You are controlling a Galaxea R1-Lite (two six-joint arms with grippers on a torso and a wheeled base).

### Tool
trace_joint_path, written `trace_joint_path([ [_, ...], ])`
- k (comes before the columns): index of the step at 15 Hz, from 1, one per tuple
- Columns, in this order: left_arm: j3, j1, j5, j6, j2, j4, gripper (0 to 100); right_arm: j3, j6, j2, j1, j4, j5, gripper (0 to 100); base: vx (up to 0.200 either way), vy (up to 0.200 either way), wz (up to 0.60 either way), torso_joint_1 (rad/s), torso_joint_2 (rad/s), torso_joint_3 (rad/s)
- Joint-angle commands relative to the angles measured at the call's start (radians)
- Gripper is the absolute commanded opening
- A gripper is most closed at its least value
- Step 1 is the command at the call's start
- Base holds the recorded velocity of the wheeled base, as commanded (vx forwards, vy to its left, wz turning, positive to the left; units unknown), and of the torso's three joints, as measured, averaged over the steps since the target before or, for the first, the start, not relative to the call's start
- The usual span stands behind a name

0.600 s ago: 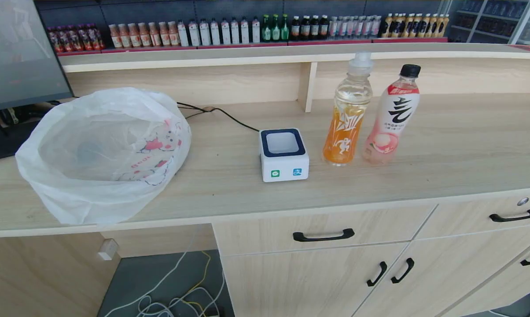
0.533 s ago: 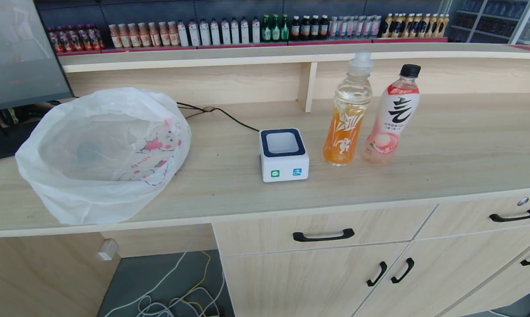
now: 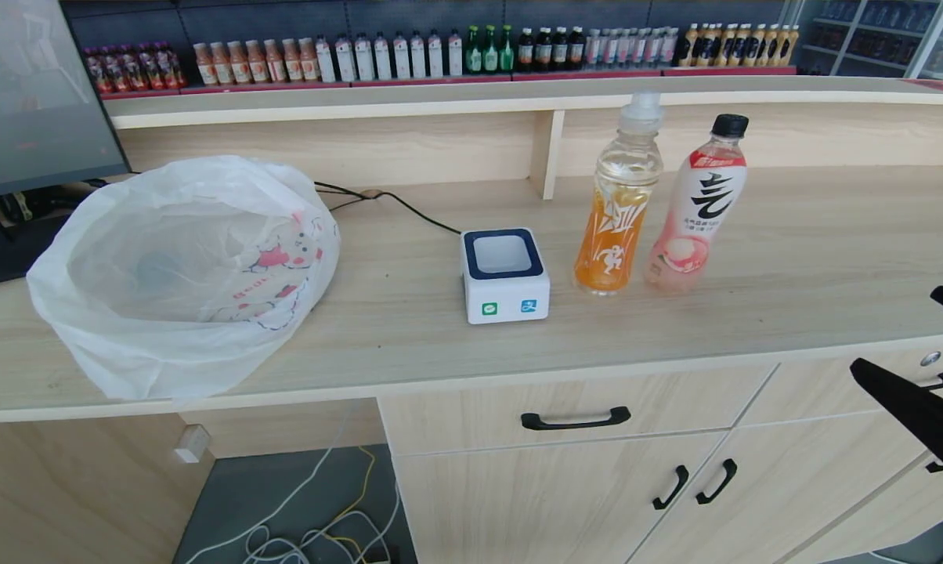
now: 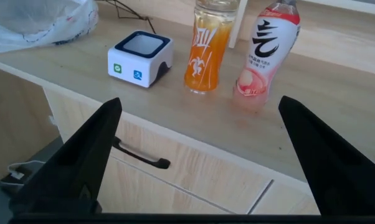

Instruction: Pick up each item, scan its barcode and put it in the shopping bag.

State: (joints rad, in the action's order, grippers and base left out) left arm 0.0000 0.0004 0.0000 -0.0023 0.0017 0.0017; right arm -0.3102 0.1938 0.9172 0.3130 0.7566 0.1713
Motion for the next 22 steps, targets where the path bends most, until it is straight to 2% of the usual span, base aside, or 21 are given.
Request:
trace_joint_path([
  [1, 0.000, 0.001, 0.000, -0.001, 0.000, 0.000, 100, 0.002, -0.002, 0.155, 0.018, 0.089, -0.004, 100, 0.000, 0.000, 0.00, 0.000, 0.00, 0.000],
  [2, 0.000, 0.001, 0.000, -0.001, 0.000, 0.000, 100, -0.006, -0.007, 0.201, 0.021, 0.148, -0.003, 100, 0.000, 0.000, 0.00, 0.000, 0.00, 0.000],
  [4, 0.000, 0.001, 0.000, -0.001, 0.000, 0.000, 100, -0.052, -0.045, 0.368, 0.057, 0.415, -0.007, 100, 0.000, 0.000, 0.00, 0.000, 0.00, 0.000],
  [5, 0.000, 0.000, 0.000, -0.001, 0.000, 0.000, 100, -0.061, -0.056, 0.410, 0.064, 0.480, -0.010, 100, 0.000, 0.000, 0.00, 0.000, 0.00, 0.000],
  [6, 0.000, 0.001, 0.000, -0.001, 0.000, 0.000, 100, -0.093, -0.090, 0.523, 0.115, 0.644, -0.072, 100, 0.000, 0.000, 0.00, 0.000, 0.00, 0.000],
  [7, 0.000, 0.001, 0.000, -0.001, 0.000, 0.000, 100, -0.093, -0.108, 0.569, 0.153, 0.701, -0.119, 100, 0.000, 0.000, 0.00, 0.000, 0.00, 0.000],
  [9, 0.000, 0.001, 0.000, -0.001, 0.000, 0.000, 100, -0.087, -0.106, 0.600, 0.190, 0.724, -0.156, 100, 0.000, 0.000, 0.00, 0.000, 0.00, 0.000],
  [13, 0.000, 0.001, 0.000, -0.001, 0.000, 0.000, 100, -0.150, -0.106, 0.704, 0.175, 0.727, -0.202, 100, 0.000, 0.000, 0.00, 0.000, 0.00, 0.000],
  [14, 0.000, 0.001, 0.000, -0.001, 0.000, 0.000, 100, -0.132, -0.109, 0.706, 0.167, 0.725, -0.205, 100, 0.000, 0.000, 0.00, 0.000, 0.00, 0.000],
  [16, 0.000, 0.001, 0.000, -0.001, 0.000, 0.000, 100, -0.152, -0.113, 0.739, 0.078, 0.728, -0.207, 100, 0.000, 0.000, 0.00, 0.000, 0.00, 0.000],
  [22, 0.000, 0.001, 0.000, -0.001, 0.000, 0.000, 100, -0.231, -0.119, 0.841, 0.072, 0.734, -0.210, 100, 0.000, 0.000, 0.00, 0.000, 0.00, 0.000],
])
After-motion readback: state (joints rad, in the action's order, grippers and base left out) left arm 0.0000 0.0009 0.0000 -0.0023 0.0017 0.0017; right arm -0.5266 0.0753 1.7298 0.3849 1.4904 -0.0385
